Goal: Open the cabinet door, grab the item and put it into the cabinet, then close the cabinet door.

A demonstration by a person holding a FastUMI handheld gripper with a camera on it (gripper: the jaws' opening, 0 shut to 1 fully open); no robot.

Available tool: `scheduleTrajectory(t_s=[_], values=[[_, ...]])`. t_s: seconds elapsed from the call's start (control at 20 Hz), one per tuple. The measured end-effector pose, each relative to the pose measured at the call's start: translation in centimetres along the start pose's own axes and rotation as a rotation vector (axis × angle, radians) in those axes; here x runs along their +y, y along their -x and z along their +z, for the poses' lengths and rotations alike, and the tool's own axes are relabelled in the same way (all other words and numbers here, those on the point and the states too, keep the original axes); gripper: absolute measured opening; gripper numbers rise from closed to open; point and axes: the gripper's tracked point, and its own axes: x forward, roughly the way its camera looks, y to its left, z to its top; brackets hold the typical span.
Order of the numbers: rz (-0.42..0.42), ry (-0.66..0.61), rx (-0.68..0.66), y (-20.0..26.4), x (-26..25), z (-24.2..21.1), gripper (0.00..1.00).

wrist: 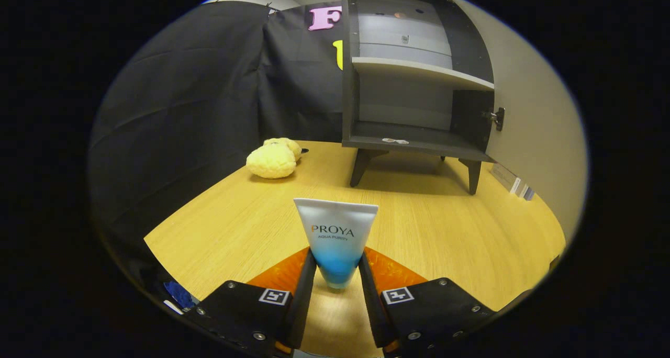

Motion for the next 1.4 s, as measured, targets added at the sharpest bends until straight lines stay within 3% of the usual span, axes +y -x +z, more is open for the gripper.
scheduleTrajectory(t_s=[0.8, 1.4], values=[[0.002, 0.062, -0.106, 2.6, -8.9, 18.7, 0.5], [0.023, 0.003, -0.204, -1.2, -12.1, 33.7, 0.5]])
